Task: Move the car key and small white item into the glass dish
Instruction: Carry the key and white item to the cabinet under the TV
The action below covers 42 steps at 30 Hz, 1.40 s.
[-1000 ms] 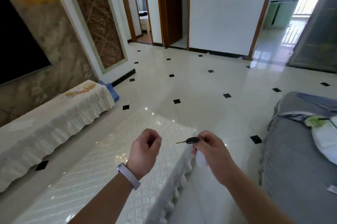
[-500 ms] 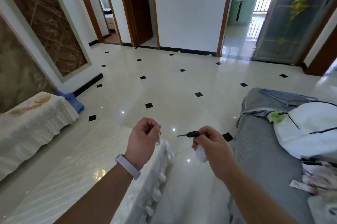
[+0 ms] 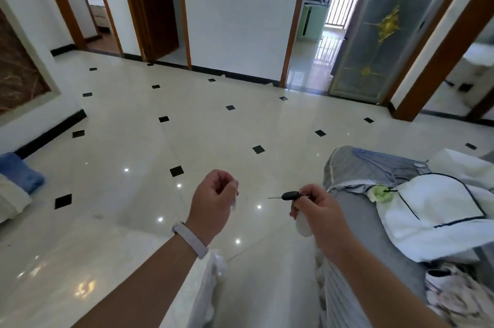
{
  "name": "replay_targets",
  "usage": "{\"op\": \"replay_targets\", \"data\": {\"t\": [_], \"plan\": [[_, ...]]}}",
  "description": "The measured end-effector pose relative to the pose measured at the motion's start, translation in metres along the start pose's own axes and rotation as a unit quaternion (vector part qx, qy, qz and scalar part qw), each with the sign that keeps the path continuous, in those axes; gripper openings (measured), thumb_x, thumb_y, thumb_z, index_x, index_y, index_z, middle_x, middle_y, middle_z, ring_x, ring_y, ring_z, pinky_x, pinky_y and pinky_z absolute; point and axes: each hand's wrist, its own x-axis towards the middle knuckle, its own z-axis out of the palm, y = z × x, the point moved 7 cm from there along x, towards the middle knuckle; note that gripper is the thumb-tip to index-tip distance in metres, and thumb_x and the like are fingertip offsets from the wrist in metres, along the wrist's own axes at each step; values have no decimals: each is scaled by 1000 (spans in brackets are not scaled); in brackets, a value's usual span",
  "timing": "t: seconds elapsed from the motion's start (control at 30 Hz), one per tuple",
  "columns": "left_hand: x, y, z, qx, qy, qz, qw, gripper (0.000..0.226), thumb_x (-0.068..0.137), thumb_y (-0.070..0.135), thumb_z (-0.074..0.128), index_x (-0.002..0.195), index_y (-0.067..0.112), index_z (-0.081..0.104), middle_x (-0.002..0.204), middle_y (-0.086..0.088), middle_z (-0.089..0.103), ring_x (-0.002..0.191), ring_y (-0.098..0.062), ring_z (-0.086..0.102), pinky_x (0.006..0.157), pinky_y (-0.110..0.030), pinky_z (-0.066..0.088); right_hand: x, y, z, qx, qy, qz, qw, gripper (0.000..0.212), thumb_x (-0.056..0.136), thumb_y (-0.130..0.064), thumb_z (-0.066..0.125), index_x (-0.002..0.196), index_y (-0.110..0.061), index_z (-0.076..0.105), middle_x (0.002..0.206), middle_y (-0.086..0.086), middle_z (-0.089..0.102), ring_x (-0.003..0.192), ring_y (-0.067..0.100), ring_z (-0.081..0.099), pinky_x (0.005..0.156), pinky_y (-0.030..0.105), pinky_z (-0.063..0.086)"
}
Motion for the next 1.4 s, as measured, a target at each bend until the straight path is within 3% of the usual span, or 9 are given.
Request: {"op": "replay_targets", "data": {"t": [0.17, 0.37, 0.73, 0.83, 1.03, 1.2, 1.4], "plan": [[76, -8, -7, 7, -16, -3, 1000, 10, 86, 11, 59, 77, 13, 59, 54, 1, 61, 49, -16, 54, 51, -30, 49, 59, -14, 22, 5, 15, -2, 1000, 9, 66, -16, 56, 64, -24, 59, 57, 2, 62, 59, 19, 60, 60, 33, 42], [141, -13, -6, 16, -17, -3, 1000, 9, 79, 22, 58, 71, 26, 60, 58, 2, 64, 48, -14, 55, 49, -24, 49, 118, -24, 29, -12, 19, -7, 1000, 9, 68, -16, 55, 64, -24, 58, 58, 3, 64, 58, 16, 61, 59, 32, 42], [272, -43, 8, 74, 49, -15, 996, 9, 87, 9, 59, 78, 10, 59, 62, -5, 63, 50, -13, 54, 50, -25, 48, 290, -13, 56, 53, -56, 5, 997, 7, 69, -12, 55, 68, -18, 58, 61, 4, 60, 59, 18, 59, 63, 35, 45], [316, -38, 25, 78, 78, -24, 994, 8, 88, 6, 59, 80, 7, 59, 63, -6, 62, 50, -14, 53, 49, -25, 47, 350, -21, 54, 59, -75, 5, 995, 6, 68, -13, 55, 72, -10, 58, 60, 4, 61, 59, 19, 58, 67, 39, 44], [392, -22, 65, 99, 101, -10, 990, 8, 87, 9, 59, 79, 10, 59, 60, 0, 63, 50, -16, 54, 50, -26, 48, 451, -43, 42, 56, -106, -6, 993, 10, 67, -14, 54, 64, -23, 58, 58, 3, 62, 58, 18, 59, 62, 33, 44], [420, -33, 72, 112, 119, -33, 986, 9, 87, 5, 58, 78, 8, 59, 62, -5, 62, 50, -19, 52, 52, -33, 48, 499, -39, 54, 55, -138, 0, 989, 4, 68, -14, 53, 69, -16, 55, 58, 1, 61, 60, 17, 59, 62, 36, 41], [468, -42, 48, 131, 156, -35, 978, 8, 87, 10, 60, 79, 9, 60, 63, -6, 65, 49, -13, 54, 50, -23, 48, 548, -37, 89, 59, -172, 10, 983, 8, 68, -14, 53, 65, -21, 55, 59, 1, 59, 60, 19, 57, 69, 38, 45]]}}
